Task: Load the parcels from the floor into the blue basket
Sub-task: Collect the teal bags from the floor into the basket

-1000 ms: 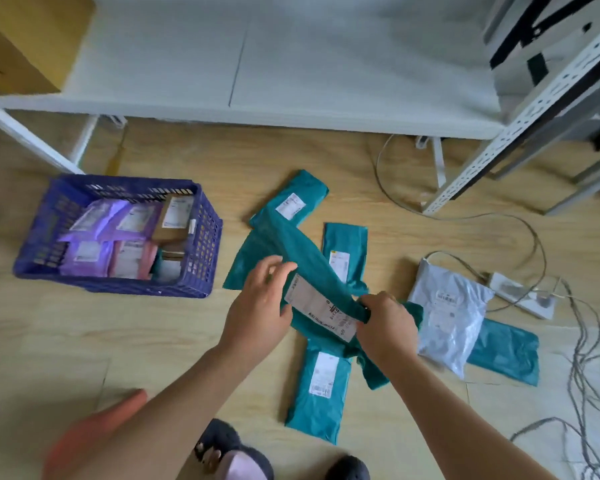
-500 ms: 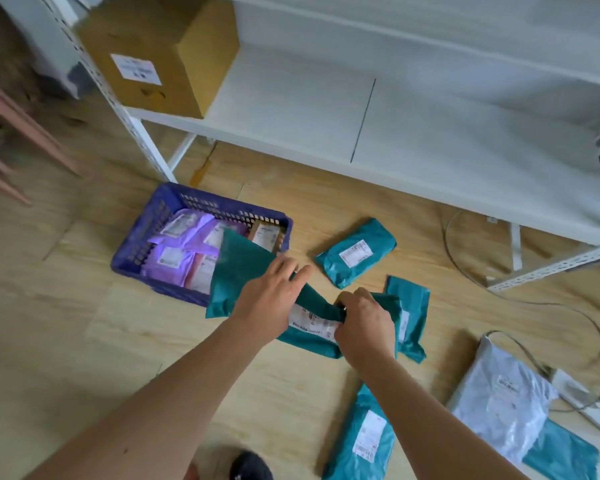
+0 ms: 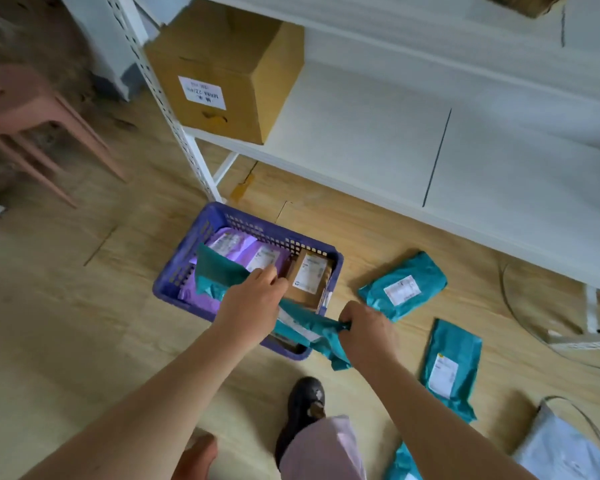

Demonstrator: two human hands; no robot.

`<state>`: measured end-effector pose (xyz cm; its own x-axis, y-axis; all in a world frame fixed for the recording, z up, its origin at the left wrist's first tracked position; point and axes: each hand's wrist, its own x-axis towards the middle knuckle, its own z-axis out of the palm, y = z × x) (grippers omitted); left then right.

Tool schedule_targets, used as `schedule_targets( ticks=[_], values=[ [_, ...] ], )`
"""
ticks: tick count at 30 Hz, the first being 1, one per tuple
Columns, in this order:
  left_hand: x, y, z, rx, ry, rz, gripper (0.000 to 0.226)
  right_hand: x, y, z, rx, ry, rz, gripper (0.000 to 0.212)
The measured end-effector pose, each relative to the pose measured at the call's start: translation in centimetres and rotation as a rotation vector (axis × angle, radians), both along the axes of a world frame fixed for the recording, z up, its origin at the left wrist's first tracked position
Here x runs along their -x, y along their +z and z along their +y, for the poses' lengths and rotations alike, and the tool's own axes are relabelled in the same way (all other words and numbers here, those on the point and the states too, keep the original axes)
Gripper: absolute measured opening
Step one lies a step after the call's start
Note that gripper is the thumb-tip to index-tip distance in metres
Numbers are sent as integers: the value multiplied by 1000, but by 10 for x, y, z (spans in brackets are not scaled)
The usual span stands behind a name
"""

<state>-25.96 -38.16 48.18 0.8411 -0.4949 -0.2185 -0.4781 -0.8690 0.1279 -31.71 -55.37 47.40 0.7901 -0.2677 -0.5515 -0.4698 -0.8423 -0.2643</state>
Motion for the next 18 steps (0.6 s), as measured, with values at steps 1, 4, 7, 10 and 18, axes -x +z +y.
schedule_targets(
  ticks=[1, 4, 7, 10, 18],
  values=[
    [-14, -3, 2, -15, 6, 2, 17, -14, -5, 2, -7, -2, 16, 28],
    [-59, -18, 11, -69, 49, 42, 17, -63, -18, 9, -8, 25, 42, 27],
    [-104, -31, 19, -121, 74, 67, 14, -103, -30, 14, 20, 46, 63, 25],
    [-135, -50, 28, -110, 63, 57, 11, -131, -47, 20, 22, 48, 109, 24],
    [-181, -125, 75, -171, 25, 152, 19, -172, -104, 58, -3, -38, 151, 26]
  ],
)
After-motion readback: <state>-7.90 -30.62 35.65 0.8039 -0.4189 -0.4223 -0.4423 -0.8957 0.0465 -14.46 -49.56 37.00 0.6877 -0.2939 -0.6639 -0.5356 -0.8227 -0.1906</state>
